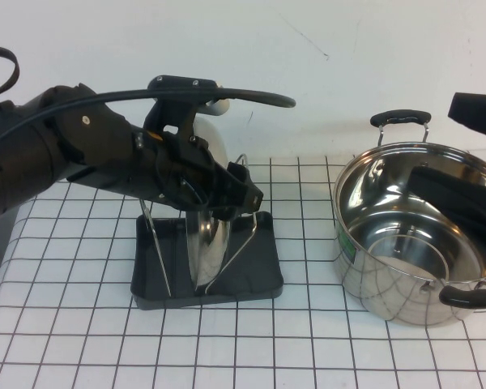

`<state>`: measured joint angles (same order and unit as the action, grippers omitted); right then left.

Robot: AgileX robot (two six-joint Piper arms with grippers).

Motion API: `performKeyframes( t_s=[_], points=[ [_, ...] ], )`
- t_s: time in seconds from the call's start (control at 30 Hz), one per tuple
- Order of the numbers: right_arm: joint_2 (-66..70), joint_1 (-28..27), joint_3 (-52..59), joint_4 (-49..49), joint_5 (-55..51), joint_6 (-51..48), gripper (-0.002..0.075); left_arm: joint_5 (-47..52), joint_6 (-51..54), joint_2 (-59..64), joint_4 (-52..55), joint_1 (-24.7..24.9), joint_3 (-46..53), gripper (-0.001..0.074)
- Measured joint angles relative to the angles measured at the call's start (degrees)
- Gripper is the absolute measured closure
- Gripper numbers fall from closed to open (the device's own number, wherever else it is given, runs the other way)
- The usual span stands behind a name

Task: Put pot lid on rack
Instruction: Place the pot lid on the pot rack

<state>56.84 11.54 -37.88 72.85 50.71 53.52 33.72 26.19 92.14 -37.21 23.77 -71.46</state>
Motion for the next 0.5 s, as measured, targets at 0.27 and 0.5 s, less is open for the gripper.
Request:
performKeyframes(
  t_s=[0.27, 0.5],
  points=[
    [0.0, 0.0, 0.0, 0.0, 0.0, 0.1, 0.0153, 0.2, 0.0, -3.7, 1.4, 0.0, 0.0, 0.0242],
    [0.0, 0.0, 0.0, 0.0, 0.0, 1.2, 0.0153, 1.7, -3.8, -10.9, 6.3, 0.0, 0.0, 0.0253]
  ],
)
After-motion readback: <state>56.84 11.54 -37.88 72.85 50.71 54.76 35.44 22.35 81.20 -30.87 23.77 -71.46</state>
